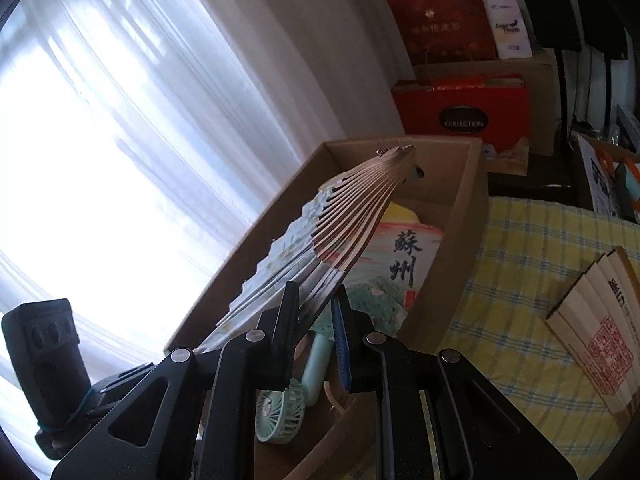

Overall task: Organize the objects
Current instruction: 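Lower the white floral fan into the box and open the right gripper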

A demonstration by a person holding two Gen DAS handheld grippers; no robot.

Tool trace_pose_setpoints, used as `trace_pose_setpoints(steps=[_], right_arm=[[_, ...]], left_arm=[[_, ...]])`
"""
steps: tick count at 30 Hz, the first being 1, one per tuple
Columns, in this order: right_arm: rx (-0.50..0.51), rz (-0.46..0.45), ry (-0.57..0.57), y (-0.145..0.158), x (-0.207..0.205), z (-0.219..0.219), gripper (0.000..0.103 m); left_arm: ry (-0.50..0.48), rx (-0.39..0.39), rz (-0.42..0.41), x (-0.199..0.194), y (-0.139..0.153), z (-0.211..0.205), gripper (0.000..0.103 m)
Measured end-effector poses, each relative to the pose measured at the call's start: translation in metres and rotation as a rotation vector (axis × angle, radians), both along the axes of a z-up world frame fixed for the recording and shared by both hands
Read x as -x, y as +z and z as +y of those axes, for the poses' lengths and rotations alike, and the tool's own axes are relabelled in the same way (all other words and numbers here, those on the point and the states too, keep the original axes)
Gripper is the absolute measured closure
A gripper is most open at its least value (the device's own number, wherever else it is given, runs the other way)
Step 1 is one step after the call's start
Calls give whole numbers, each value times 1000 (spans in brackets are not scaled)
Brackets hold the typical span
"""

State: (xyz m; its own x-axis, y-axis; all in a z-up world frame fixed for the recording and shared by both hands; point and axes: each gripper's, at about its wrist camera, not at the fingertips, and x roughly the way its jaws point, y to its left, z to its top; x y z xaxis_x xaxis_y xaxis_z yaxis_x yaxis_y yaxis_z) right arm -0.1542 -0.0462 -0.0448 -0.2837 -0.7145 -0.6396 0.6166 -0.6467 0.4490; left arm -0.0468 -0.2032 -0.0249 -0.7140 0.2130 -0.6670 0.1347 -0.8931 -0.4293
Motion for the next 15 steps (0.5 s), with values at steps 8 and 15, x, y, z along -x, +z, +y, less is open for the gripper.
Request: trace_pose_setpoints(steps=[8,15], right_arm=[[-105,-21,5,-30,16,-18,86],[-180,18,-33,-34,15,-16,71]], left_arm=[[6,-21,-74,5,-27,-7,90],[47,-29,-111,1,-35,-14,89]])
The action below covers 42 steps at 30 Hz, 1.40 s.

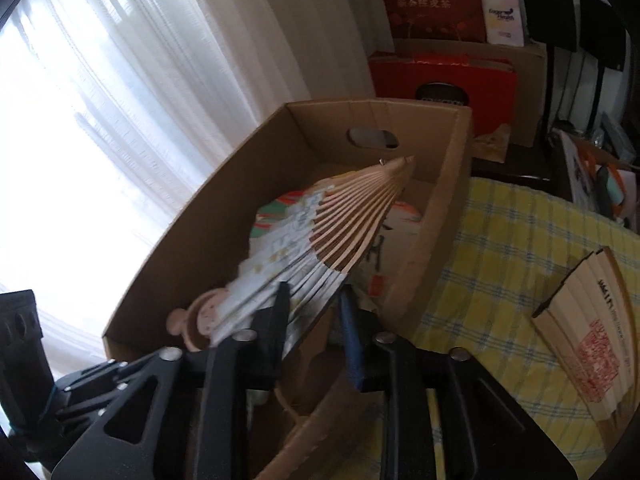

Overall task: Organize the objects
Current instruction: 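Lower the white floral fan into the box and open the right gripper, then move both grippers back toward the red-printed folding fan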

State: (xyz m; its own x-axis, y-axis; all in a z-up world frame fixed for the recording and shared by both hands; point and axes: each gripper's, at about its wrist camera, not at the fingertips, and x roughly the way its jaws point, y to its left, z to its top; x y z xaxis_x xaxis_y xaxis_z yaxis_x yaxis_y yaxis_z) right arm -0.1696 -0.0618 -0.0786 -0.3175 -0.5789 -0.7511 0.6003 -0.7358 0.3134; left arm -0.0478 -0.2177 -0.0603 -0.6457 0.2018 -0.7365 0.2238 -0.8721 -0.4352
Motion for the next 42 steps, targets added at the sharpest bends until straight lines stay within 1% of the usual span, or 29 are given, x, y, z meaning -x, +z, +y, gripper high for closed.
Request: trace_pose_setpoints(steps=[2,4,6,8,9,12,13,14,16,21,23,25,30,31,32,33,35,37,40,42], right_arm=[[11,-7,1,3,0,4,69],[16,-16,3,6,-1,6,64],[12,-21,10,13,-3,8,57],[-9,8,-4,20,-9,12,50],[-12,18,-5,23,-11,13,49],[4,20,-7,30,-16,23,49],[6,20,-10,32,-17,26,49],[3,24,-17,35,-18,30,48],[2,35,-23,39,-21,36,47],[-23,79,-51,49,-27,50,42],[-28,90,-63,51,-30,57,40],[-30,98,-73,51,-32,63,38],[-40,113,-106,52,-36,81,29],[-40,116,-111,52,-37,84,27],[-38,117,-117,52,-37,88,22],[-33,114,-122,52,-37,91,19],[-21,108,-130,52,-37,99,18],[-30,115,-143,52,-38,106,18],[-40,128,-160,53,-38,115,16],[-42,136,-172,53,-39,123,10]], left_arm=[[5,-1,4,-1,1,-1,88],[7,2,10,-1,4,-1,88],[5,7,12,-2,6,1,88],[-1,9,15,1,9,3,86],[-5,12,16,1,10,5,85],[-12,24,25,0,15,10,78],[-15,27,29,0,17,11,74],[-16,32,33,-1,19,13,69],[-15,45,42,-2,23,16,61],[-19,83,61,-2,34,26,49],[-21,89,66,-2,37,28,43],[-22,99,68,-2,40,31,41],[-30,103,67,-1,44,37,36],[-31,99,69,-1,45,38,28],[-30,97,74,-1,46,39,21],[-29,97,82,-2,48,40,20],[-34,108,88,-1,51,44,18],[-43,120,90,0,54,49,17],[-54,132,97,1,59,56,11],[-63,145,101,1,61,61,9]])
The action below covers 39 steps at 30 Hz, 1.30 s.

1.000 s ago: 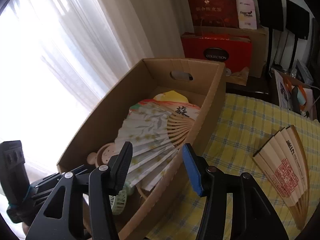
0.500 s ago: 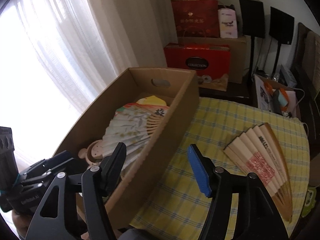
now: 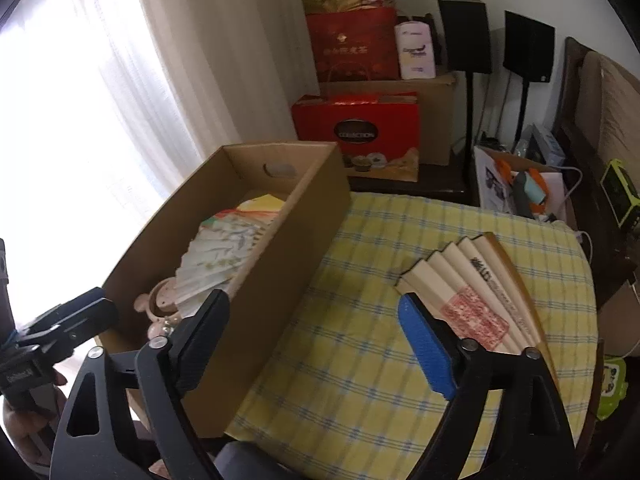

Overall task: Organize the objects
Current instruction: 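Move both grippers back toward the red-printed folding fan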

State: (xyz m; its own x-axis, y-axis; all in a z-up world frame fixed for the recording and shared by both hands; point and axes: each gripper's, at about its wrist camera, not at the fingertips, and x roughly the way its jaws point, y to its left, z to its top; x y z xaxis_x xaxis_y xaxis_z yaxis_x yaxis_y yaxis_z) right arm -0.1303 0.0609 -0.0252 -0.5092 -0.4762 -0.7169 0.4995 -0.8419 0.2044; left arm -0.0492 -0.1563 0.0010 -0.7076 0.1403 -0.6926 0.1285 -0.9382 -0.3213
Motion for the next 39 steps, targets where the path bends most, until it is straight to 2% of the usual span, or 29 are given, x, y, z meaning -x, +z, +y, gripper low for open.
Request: trace_pose_setpoints(steps=[3,10,27,39], right_arm=[[-15,25,-13,2,-2,9,0],[-53,60,-31,4,-9,27,1],[-67,111,-112,9,-21,76,0],[-75,86,-179,-2,-15,122,0]], left_arm=[[-18,23,1,1,3,10,1],[-46,50,-3,4,5,30,0],[-101,121,-11,14,7,80,0],[-176,143,-37,26,-4,127,0]])
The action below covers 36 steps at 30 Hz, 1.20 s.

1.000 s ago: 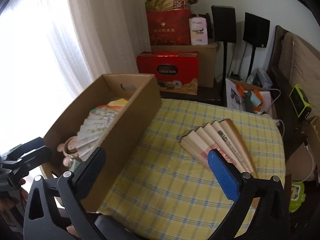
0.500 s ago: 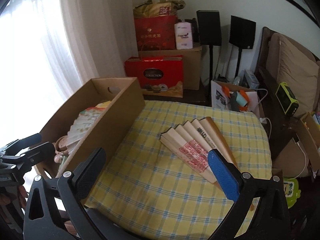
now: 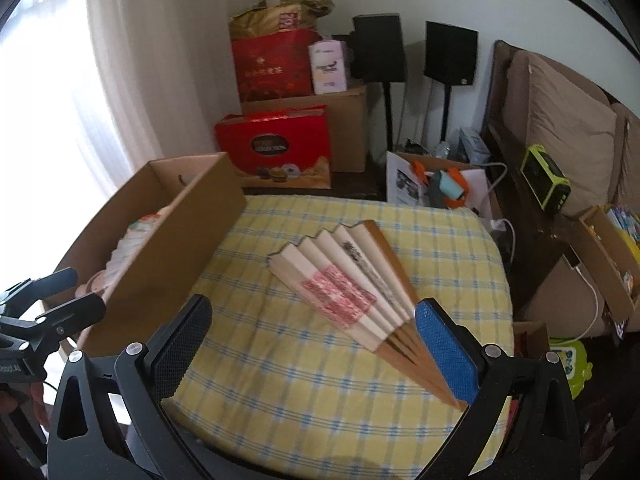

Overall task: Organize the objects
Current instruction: 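Move both grippers back toward the red-printed folding fan, then close the right gripper on the red-printed fan's wooden ribs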

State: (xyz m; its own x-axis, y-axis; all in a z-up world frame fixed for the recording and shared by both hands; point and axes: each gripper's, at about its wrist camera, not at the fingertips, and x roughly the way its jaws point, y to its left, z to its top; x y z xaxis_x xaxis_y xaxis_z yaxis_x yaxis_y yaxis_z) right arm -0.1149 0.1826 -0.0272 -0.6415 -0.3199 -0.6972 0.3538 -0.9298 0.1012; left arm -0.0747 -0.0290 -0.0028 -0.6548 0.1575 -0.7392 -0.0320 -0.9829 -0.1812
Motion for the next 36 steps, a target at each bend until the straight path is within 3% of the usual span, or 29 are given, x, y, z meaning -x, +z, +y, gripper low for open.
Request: trace_pose_setpoints(steps=[15,23,28,34,36], right_arm=[[-4,-48,-83,-29,13,62,1],[-43,-91,-98,-60,16,91,1],[-45,-119,-89,-77,20,102,2],[-48,-152,-63,-93,26,102,14],[-53,-165,-45,-100,27,100,24]], left_arm=[[-81,-9,-45,18,-25,55,0],[-148,-20,-125,24,-56,84,0],[-162,-74,-162,28,-69,91,0],[-153,-119,-190,35,-79,93,0],[-154,-131,-204,35,-83,94,0]])
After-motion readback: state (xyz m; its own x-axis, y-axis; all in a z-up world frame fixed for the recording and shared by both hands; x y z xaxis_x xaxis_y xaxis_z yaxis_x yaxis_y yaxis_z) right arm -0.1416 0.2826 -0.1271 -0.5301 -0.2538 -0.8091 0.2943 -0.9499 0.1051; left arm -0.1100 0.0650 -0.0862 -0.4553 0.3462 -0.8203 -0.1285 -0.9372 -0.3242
